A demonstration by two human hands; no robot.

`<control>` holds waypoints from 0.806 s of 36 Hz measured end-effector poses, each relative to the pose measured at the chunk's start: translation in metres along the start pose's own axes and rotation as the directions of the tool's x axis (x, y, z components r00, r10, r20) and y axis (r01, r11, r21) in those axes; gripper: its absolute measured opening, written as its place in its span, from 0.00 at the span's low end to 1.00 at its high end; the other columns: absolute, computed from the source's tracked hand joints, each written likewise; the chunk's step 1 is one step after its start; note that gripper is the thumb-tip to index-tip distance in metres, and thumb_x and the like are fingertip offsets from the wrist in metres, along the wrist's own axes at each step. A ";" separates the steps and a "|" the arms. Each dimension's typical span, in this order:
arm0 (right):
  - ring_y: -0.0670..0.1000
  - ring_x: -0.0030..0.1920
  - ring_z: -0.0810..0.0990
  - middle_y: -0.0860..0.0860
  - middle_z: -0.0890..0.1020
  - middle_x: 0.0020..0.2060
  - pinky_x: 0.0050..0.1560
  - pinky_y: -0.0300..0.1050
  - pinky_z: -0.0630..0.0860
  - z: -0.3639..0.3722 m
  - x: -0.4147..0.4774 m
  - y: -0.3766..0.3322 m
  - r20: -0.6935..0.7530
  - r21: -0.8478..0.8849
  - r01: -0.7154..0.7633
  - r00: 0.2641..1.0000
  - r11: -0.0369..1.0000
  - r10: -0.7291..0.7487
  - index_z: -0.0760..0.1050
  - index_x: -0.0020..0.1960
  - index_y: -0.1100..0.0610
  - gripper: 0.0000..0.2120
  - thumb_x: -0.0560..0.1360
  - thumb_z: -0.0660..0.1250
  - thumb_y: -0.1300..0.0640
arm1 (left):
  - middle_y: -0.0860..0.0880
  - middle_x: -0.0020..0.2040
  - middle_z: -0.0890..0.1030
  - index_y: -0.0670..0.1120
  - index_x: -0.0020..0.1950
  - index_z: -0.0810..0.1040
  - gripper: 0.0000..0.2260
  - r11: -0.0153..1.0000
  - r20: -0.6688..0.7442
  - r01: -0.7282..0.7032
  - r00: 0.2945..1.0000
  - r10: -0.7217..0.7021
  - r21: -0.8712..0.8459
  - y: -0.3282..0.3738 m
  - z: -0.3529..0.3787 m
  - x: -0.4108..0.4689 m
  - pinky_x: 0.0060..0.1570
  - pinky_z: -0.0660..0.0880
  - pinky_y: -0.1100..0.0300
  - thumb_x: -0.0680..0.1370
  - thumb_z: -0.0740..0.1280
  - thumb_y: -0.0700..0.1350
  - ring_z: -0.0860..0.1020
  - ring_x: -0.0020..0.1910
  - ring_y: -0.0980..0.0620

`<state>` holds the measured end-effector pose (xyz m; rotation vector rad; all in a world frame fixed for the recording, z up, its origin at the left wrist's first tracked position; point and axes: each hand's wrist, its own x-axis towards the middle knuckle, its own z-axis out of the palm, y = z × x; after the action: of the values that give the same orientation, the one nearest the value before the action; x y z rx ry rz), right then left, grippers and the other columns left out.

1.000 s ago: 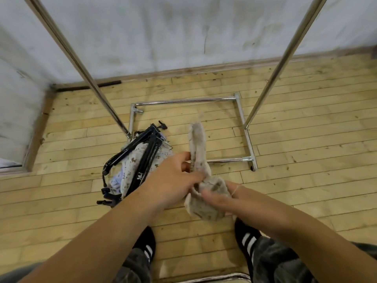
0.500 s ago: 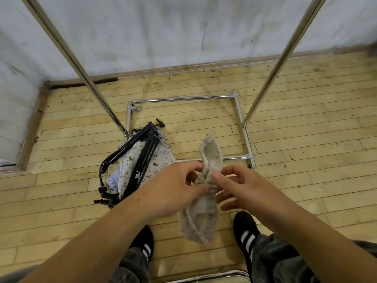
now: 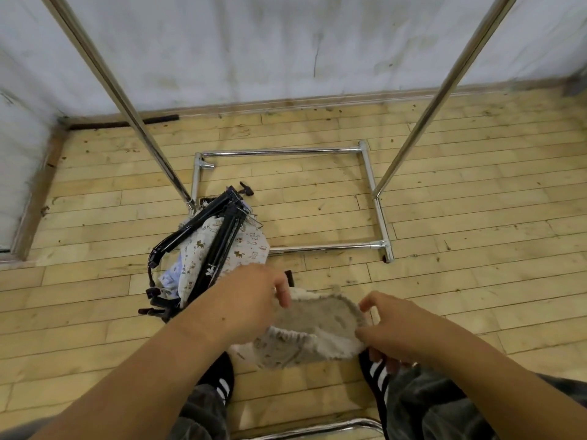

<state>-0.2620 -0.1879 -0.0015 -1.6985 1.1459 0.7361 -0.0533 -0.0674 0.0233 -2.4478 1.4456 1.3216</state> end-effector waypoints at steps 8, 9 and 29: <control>0.51 0.38 0.83 0.53 0.85 0.45 0.39 0.46 0.80 0.010 0.078 0.005 -0.055 0.148 -0.137 0.988 0.979 0.146 0.75 0.63 0.53 0.11 0.84 0.61 0.52 | 0.49 0.69 0.76 0.51 0.73 0.74 0.21 0.978 0.017 -0.076 0.997 0.074 0.192 -0.003 0.023 0.006 0.64 0.72 0.57 0.81 0.63 0.38 0.75 0.66 0.48; 0.51 0.39 0.83 0.54 0.84 0.46 0.39 0.47 0.80 0.014 0.091 0.011 -0.087 0.181 -0.165 0.979 0.970 0.183 0.75 0.61 0.54 0.10 0.83 0.61 0.52 | 0.48 0.68 0.75 0.51 0.72 0.74 0.20 0.979 0.025 -0.063 0.998 0.059 0.194 -0.005 0.025 0.005 0.64 0.73 0.57 0.81 0.63 0.39 0.75 0.65 0.48; 0.53 0.48 0.79 0.57 0.81 0.57 0.37 0.40 0.72 0.065 0.300 0.096 -0.387 0.201 -0.138 0.898 0.970 0.208 0.73 0.68 0.56 0.18 0.79 0.70 0.59 | 0.77 0.65 0.40 0.68 0.73 0.27 0.44 0.995 0.095 0.097 0.991 -0.094 -0.025 -0.033 0.031 0.019 0.47 0.65 0.81 0.81 0.65 0.56 0.68 0.50 0.70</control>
<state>-0.2338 -0.2512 -0.3157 -1.6616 1.6190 0.3801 -0.0456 -0.0503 -0.0216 -2.4031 1.2805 1.4266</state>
